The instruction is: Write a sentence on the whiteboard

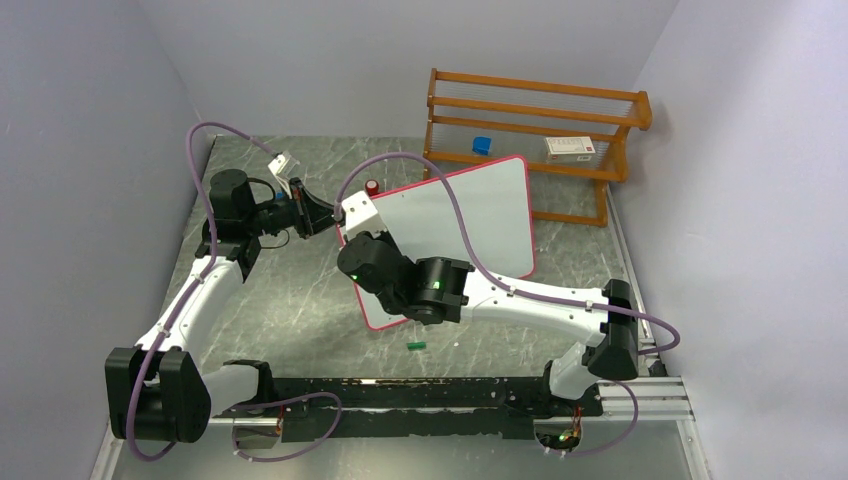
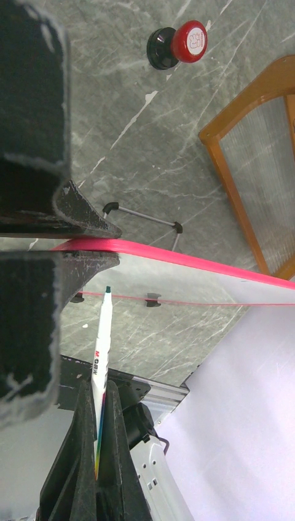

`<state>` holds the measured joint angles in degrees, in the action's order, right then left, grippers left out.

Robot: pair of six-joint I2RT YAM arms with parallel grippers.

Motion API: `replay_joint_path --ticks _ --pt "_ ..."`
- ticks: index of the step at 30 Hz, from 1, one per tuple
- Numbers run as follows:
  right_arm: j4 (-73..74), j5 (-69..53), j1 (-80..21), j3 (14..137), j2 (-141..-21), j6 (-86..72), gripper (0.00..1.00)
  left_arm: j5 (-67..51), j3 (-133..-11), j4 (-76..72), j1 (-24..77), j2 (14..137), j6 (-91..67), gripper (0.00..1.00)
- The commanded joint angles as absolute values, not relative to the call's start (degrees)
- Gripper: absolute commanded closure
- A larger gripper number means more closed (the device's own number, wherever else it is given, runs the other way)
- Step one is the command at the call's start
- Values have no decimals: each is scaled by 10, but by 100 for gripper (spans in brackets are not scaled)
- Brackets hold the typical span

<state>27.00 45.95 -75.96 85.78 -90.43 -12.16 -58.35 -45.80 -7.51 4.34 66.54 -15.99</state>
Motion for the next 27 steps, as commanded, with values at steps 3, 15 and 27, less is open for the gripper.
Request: replay_joint_path --ticks 3,15,27 --pt "254 474 -759 863 -912 -113 100 -583 -447 -61 52 666 -134 95" --pt "249 470 -755 870 -921 -104 100 -584 -447 -62 52 667 -134 95" --pt "246 476 -751 870 -925 -102 100 -585 -446 -63 52 668 -134 95"
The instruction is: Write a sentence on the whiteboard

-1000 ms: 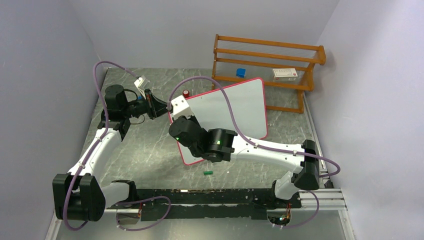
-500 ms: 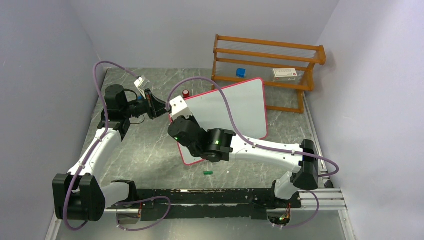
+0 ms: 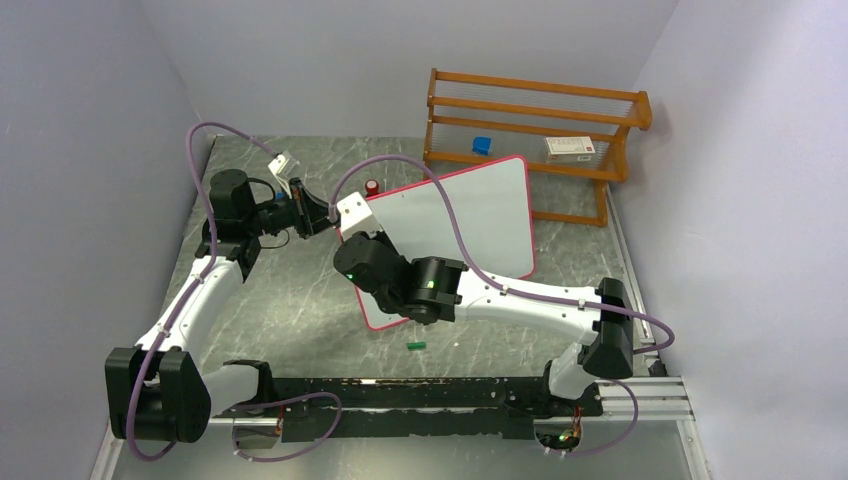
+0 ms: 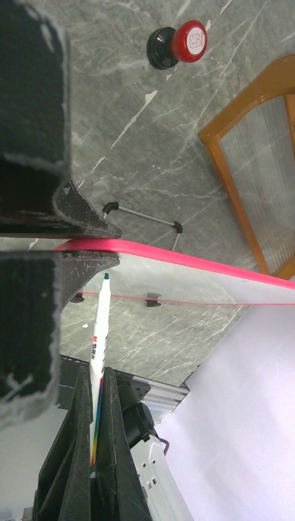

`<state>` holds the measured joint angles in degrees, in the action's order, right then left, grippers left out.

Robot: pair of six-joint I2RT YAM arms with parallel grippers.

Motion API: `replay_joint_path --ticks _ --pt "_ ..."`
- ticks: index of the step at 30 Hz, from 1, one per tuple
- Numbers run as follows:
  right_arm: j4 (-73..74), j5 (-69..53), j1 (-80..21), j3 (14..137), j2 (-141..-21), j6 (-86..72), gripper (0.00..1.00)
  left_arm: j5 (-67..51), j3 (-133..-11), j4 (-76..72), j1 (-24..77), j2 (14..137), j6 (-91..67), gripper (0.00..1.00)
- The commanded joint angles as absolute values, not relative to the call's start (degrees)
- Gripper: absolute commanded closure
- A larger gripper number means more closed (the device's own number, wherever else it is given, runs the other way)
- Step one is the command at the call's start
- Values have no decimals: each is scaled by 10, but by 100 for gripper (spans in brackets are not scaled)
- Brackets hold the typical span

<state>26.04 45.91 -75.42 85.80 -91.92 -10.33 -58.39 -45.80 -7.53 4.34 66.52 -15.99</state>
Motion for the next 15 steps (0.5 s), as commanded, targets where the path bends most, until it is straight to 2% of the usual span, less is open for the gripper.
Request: replay_joint_path --ticks 1,15 --pt "246 474 -750 870 -925 -100 100 -585 -447 -63 52 668 -135 95" --pt "238 466 -742 871 -934 -95 100 -588 -446 -64 52 670 -135 95"
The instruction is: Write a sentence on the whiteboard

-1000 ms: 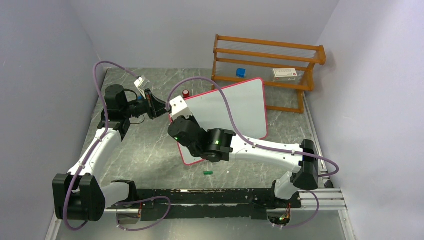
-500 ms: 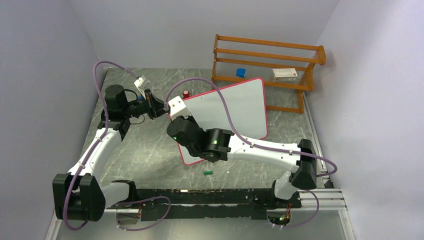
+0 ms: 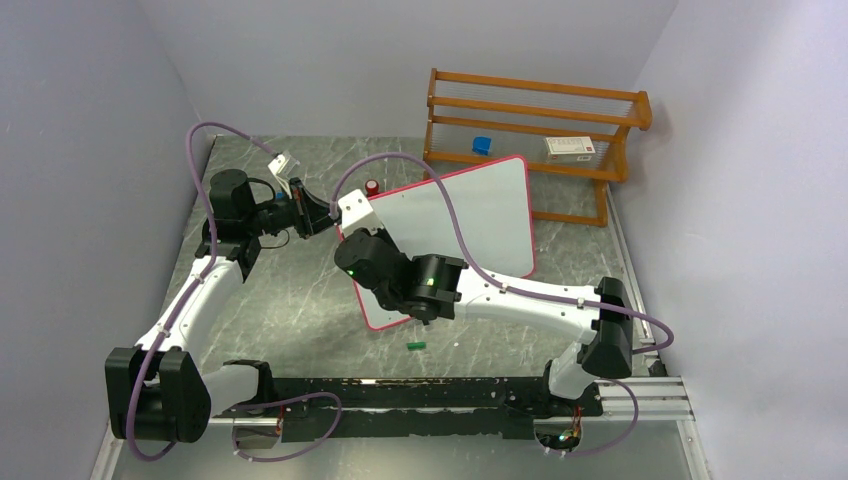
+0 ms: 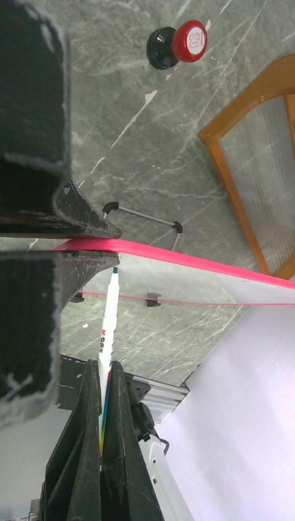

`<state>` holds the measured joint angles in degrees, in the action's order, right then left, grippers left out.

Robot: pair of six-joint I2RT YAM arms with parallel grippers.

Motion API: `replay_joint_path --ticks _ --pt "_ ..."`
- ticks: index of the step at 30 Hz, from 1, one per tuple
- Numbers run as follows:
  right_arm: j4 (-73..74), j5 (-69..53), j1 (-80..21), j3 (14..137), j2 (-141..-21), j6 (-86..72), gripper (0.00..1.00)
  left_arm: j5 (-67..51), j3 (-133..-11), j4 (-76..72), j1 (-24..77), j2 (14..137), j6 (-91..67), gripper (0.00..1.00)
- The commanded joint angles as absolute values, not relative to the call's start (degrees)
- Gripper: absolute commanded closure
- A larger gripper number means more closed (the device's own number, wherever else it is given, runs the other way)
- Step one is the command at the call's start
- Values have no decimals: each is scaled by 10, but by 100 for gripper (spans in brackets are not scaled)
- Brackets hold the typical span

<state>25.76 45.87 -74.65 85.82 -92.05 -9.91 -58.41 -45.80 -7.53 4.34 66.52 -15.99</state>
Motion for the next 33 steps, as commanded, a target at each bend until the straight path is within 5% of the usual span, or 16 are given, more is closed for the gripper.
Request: replay_joint_path --ticks 1,33 --pt "236 465 -741 871 -934 -93 100 -587 -447 -64 52 670 -134 95" --pt "280 454 -735 851 -921 -124 100 -583 -450 -56 52 671 -127 95"
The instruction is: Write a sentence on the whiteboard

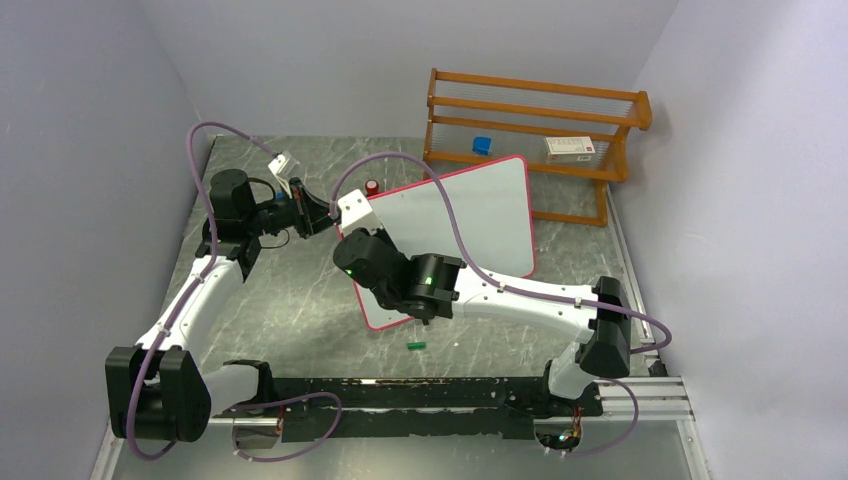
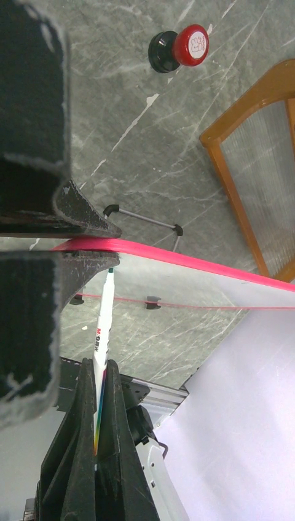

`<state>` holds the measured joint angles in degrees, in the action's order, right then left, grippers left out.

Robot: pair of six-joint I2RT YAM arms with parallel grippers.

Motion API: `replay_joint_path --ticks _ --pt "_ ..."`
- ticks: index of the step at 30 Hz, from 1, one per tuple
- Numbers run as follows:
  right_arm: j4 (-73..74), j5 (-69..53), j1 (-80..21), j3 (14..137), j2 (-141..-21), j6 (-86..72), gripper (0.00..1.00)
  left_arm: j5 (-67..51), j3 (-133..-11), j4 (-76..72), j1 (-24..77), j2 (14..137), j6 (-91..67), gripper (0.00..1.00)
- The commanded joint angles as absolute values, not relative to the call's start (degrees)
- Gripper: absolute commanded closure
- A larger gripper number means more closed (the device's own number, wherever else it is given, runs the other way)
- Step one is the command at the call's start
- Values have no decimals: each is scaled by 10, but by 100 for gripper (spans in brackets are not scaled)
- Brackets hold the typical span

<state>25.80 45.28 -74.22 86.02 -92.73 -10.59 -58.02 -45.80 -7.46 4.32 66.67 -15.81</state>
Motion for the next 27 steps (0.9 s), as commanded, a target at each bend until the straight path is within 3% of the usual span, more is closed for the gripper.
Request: replay_joint_path --ticks 1,27 --pt "282 453 -735 849 -920 -127 100 -583 -450 -57 52 671 -128 95" --pt "343 438 -736 816 -900 -179 100 -581 -450 -55 51 670 -126 95"
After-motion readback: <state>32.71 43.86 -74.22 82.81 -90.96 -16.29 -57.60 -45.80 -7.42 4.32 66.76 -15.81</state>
